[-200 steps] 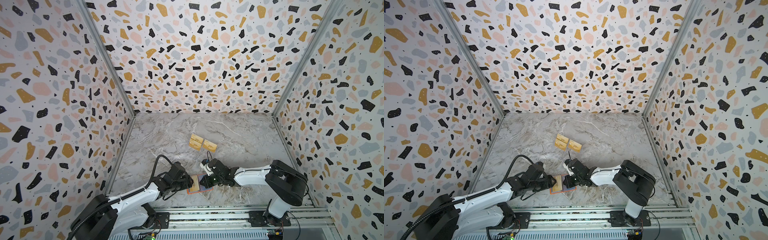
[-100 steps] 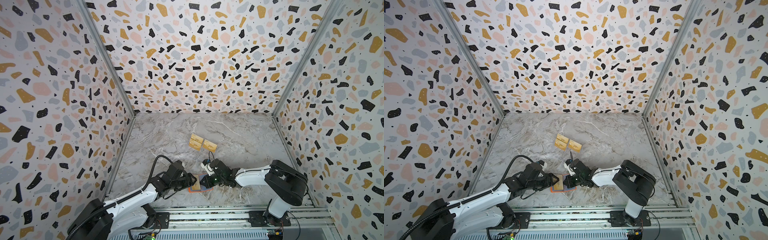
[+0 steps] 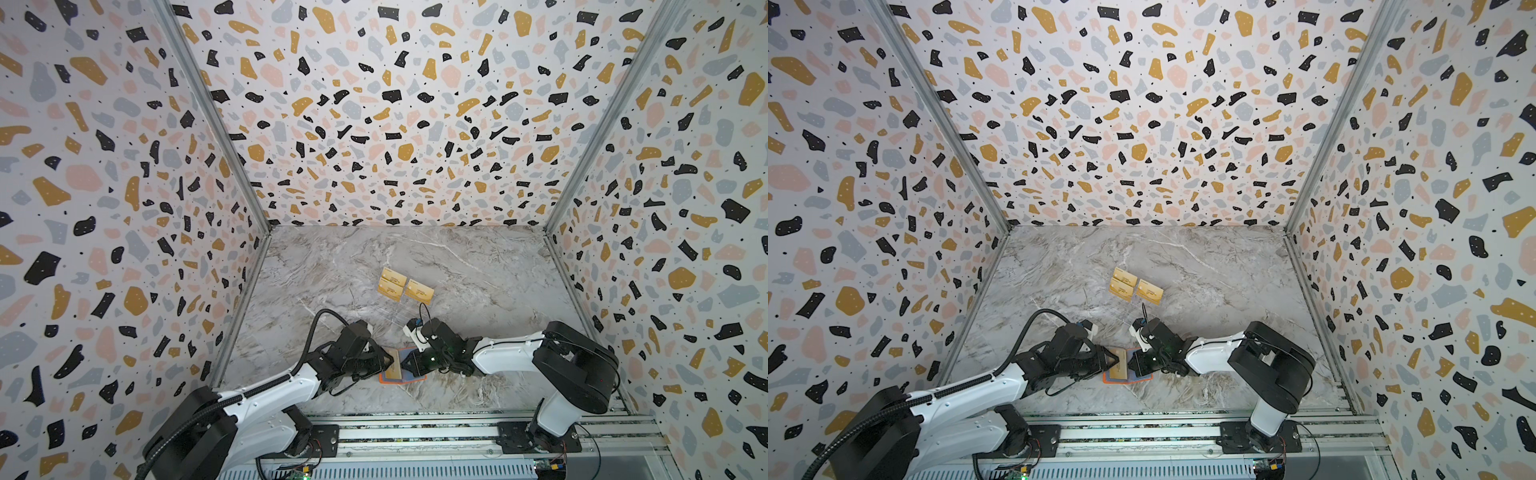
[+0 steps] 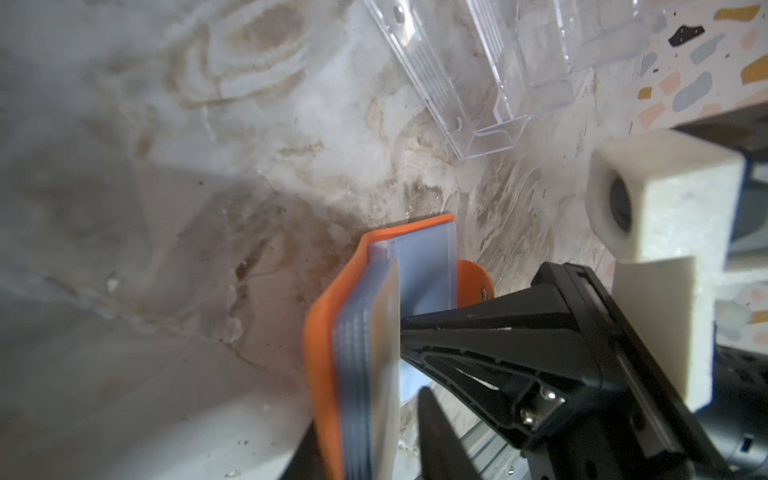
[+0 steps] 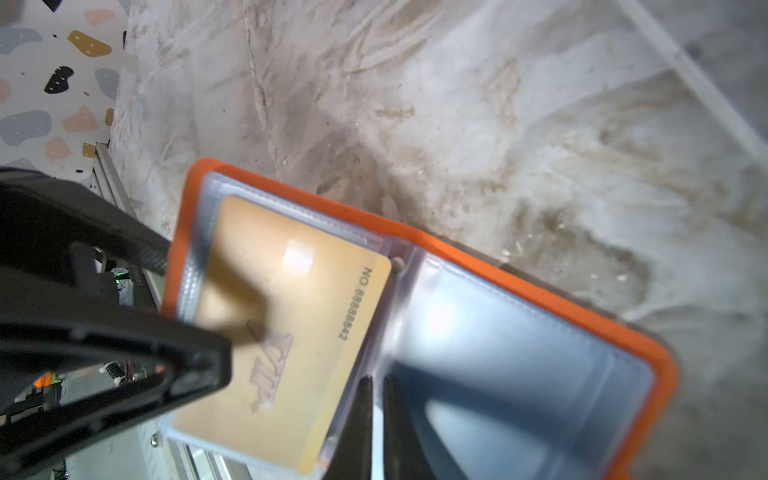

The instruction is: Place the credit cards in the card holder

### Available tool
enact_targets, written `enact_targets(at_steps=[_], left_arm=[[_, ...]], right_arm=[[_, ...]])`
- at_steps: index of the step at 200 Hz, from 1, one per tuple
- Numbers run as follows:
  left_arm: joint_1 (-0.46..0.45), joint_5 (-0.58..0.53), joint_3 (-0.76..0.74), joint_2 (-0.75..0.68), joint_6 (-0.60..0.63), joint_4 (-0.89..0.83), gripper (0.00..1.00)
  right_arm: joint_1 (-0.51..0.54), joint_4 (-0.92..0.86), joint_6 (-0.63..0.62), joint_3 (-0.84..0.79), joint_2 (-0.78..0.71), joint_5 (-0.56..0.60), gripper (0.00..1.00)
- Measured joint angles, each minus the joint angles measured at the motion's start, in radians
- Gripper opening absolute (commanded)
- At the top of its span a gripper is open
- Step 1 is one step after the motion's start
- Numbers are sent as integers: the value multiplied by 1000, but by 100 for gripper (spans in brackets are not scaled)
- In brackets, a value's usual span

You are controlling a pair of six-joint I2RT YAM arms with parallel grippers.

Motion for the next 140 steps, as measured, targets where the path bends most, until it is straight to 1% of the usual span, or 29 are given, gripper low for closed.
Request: enact_targets(at_steps=[10,25,55,75,100,116,140], left_arm=[[0,-5,11,12,3,-8,11],[-2,-23,34,22,17,-40,7],[-11,-99,111,24,54,-175,6],[-22,-156,166,31,76,-266,7],[-45,-215,215,66,91,-337,7],[-65,-255,251,105,99,-383,11],[-93,-298,308,156,103,-433,25]], right_arm=[[-1,-13,-6,0,-10,6,14],[-2,-43,-24,0,-32,26,17],[-17,-105,-72,0,-77,80,19],[-34,-148,-104,4,-83,118,20],[-55,-202,-141,21,-83,163,23],[-66,-214,-160,31,-83,177,26],[-80,-220,-178,34,-83,183,27]])
